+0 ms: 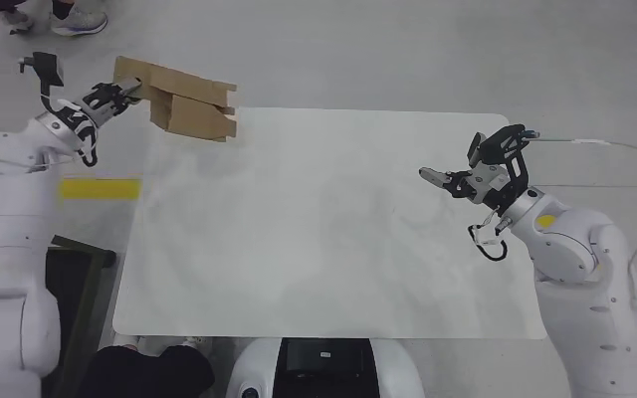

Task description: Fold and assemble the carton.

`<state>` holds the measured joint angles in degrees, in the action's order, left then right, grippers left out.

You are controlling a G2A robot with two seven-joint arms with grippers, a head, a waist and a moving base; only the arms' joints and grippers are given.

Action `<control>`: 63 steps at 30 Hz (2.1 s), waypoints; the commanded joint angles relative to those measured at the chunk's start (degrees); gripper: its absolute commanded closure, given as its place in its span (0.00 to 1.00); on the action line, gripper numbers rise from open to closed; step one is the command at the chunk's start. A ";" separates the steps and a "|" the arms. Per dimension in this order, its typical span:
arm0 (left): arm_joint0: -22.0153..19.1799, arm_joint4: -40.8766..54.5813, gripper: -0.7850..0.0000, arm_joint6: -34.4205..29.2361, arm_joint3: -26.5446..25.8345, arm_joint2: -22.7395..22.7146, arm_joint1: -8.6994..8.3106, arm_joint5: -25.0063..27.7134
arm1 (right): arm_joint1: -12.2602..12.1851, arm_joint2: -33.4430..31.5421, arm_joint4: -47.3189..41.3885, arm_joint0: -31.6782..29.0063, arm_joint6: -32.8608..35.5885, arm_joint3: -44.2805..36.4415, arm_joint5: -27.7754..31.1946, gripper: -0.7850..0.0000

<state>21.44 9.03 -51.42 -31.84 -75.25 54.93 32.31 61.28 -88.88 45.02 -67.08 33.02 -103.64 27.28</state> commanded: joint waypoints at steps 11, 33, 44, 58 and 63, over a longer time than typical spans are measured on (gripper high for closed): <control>4.81 10.42 1.00 -1.60 -12.69 7.83 4.63 -5.15 | 0.00 0.00 0.00 0.00 0.00 0.00 0.00 0.00; 21.68 12.10 1.00 -7.89 -40.53 7.83 3.66 -11.52 | 0.00 0.00 0.00 0.00 0.00 0.00 0.00 0.00; 22.87 11.75 1.00 -7.81 -42.25 7.23 3.44 -12.29 | 0.00 0.00 0.00 0.00 0.00 0.00 0.00 0.00; 22.87 11.75 1.00 -7.81 -42.25 7.23 3.44 -12.29 | 0.00 0.00 0.00 0.00 0.00 0.00 0.00 0.00; 22.87 11.75 1.00 -7.81 -42.25 7.23 3.44 -12.29 | 0.00 0.00 0.00 0.00 0.00 0.00 0.00 0.00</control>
<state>44.30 20.78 -59.23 -74.08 -68.02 58.37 20.01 61.28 -88.88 45.02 -67.08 33.02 -103.64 27.28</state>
